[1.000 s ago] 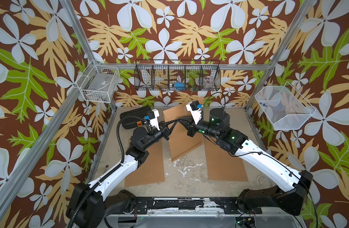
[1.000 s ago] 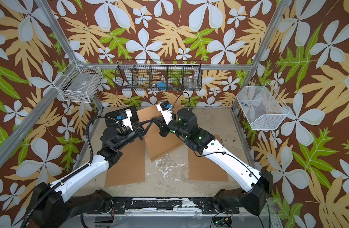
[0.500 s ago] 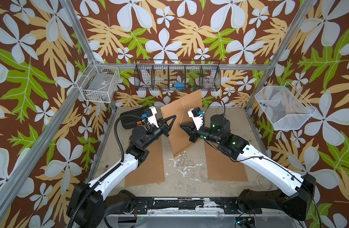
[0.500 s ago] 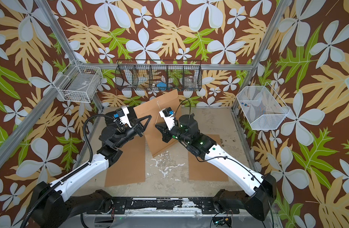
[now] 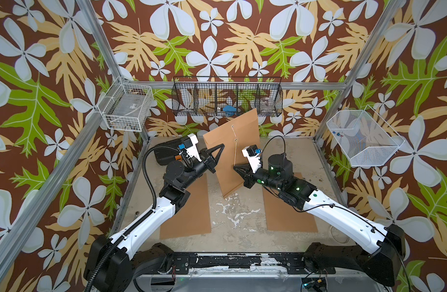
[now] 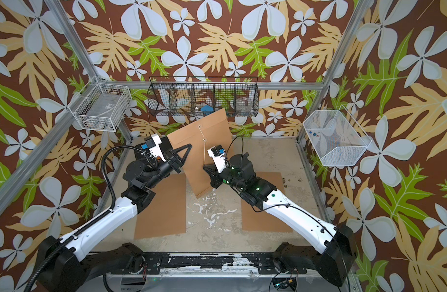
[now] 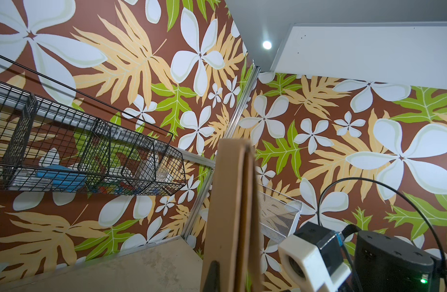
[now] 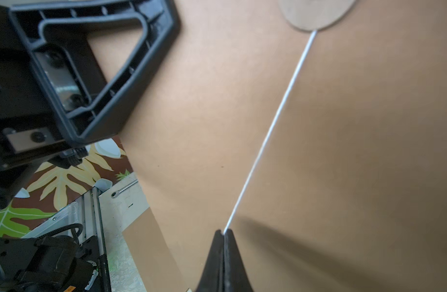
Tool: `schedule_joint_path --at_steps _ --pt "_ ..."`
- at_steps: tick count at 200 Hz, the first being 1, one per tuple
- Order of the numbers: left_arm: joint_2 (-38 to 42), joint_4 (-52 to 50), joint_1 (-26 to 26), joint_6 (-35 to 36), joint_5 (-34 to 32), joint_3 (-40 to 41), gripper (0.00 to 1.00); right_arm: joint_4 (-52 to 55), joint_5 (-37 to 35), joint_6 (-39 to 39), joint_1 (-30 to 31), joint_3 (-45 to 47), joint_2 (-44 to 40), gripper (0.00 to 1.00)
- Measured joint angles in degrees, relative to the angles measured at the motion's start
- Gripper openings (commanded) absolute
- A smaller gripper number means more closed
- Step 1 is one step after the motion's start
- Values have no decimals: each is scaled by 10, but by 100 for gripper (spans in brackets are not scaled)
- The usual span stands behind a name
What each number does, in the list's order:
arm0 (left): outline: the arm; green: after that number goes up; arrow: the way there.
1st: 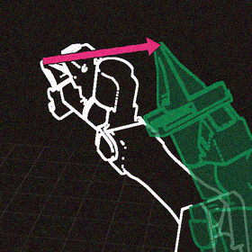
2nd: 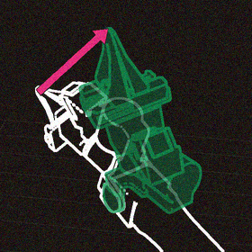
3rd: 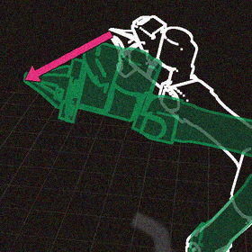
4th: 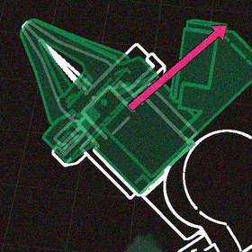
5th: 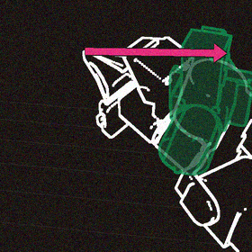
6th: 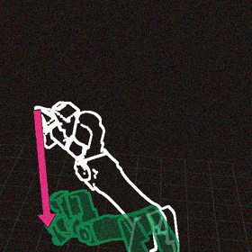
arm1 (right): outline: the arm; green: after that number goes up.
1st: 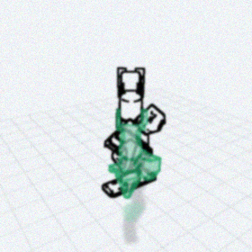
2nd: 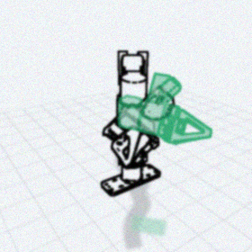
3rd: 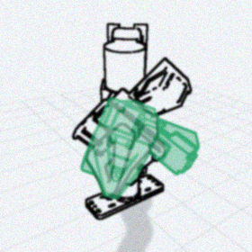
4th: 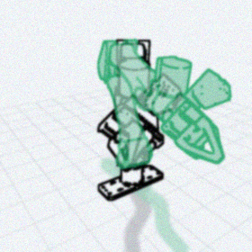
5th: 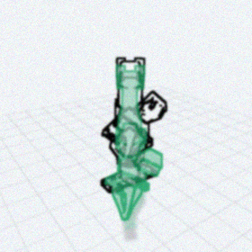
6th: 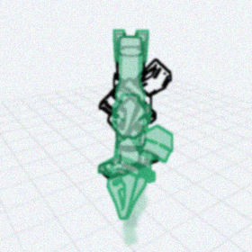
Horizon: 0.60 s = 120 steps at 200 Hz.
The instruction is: Open the file bag
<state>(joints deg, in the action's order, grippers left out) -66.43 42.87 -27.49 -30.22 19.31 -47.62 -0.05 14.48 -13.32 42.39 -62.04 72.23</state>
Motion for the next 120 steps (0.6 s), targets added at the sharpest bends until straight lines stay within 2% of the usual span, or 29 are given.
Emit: schedule_joint_path --at_steps 58,120 --pt "19 -7 0 8 0 12 0 7 -50 11 -1 1 -9 0" --pt "48 -17 0 19 3 46 0 36 -90 31 -31 -38 -9 0"
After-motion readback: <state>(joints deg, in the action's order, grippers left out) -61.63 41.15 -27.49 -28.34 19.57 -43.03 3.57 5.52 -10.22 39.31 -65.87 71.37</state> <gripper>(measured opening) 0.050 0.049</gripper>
